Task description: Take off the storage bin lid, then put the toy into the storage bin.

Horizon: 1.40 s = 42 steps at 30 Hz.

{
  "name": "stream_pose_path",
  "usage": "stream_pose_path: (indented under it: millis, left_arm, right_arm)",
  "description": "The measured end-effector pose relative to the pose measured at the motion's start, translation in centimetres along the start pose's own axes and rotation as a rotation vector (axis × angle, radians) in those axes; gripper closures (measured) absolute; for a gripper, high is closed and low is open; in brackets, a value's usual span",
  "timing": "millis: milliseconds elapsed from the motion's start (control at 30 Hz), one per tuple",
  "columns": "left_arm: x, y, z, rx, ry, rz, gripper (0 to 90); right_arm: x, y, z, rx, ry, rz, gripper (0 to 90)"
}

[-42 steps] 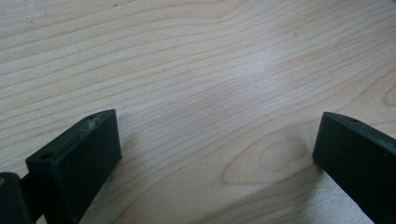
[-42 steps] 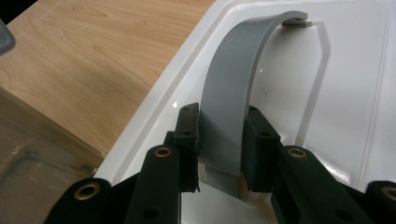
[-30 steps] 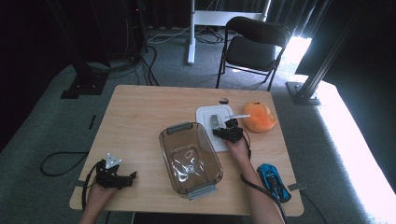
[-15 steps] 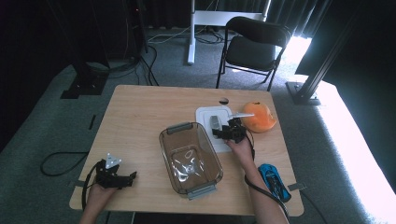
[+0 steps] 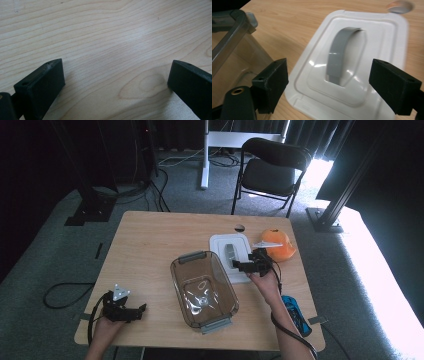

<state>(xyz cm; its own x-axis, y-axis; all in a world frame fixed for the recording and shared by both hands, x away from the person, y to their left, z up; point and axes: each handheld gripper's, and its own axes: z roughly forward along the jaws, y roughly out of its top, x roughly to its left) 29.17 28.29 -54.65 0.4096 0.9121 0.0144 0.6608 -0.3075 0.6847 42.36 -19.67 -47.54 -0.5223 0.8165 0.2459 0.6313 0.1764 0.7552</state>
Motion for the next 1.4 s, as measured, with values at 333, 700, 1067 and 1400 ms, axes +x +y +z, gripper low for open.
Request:
stream_pose_path:
  millis: [333,700,1067,1400]
  left_arm:
    - [0.0,0.0,0.0,0.0,0.001,-0.001,1.3]
    - [0.0,0.0,0.0,-0.001,0.002,-0.003,1.3]
    - [0.0,0.0,0.0,-0.001,0.002,-0.004,1.2]
    - [0.0,0.0,0.0,0.0,0.002,-0.003,1.2]
  right_arm:
    - [-1.1,-0.6,-3.1,-0.014,-0.053,-0.01,13.0]
    - [-3.5,-1.3,-6.6,-0.076,-0.133,0.057,13.9]
    - [-5.3,-1.5,-8.1,-0.054,-0.187,0.093,13.6]
    - [-6.9,-1.0,-8.7,-0.067,-0.218,0.118,17.0]
